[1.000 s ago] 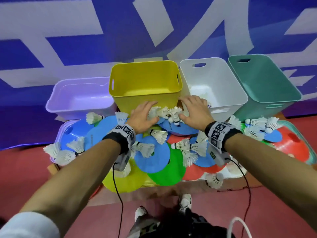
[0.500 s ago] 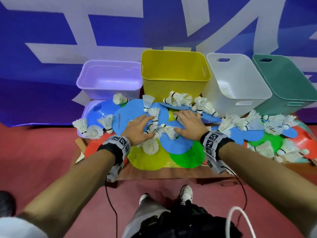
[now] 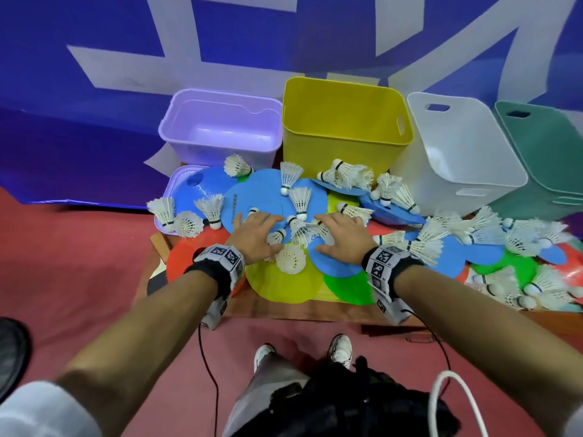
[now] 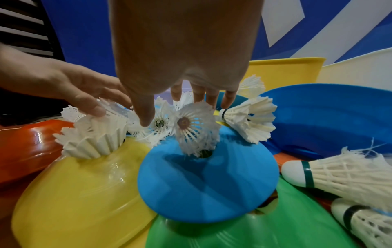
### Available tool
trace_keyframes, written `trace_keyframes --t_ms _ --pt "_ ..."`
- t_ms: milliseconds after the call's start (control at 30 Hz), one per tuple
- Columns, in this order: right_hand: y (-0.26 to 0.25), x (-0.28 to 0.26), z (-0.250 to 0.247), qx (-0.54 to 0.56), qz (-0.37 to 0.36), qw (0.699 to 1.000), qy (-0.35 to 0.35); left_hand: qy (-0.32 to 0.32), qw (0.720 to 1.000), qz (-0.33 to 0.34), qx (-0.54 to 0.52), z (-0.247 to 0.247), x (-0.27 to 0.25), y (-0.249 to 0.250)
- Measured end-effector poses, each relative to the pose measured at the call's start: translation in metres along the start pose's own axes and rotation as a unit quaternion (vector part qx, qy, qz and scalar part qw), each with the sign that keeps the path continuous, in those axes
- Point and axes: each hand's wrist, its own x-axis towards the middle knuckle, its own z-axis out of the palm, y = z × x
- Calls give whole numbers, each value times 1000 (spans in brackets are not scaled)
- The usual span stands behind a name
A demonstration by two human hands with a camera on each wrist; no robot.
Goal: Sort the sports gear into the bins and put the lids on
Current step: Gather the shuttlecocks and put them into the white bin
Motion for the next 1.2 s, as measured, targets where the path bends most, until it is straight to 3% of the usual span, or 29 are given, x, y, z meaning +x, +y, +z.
trace_keyframes --t_ms 267,667,833,1200 --pt "0 2 -1 1 27 1000 -2 -43 998 -17 39 -6 13 0" --pt "4 6 -6 21 49 998 14 31 997 10 -69 -16 27 5" --pt "2 8 -4 -6 60 998 -6 25 999 32 -30 -10 34 4" --pt "0 15 -11 7 59 998 -19 18 1000 11 -16 -10 46 -3"
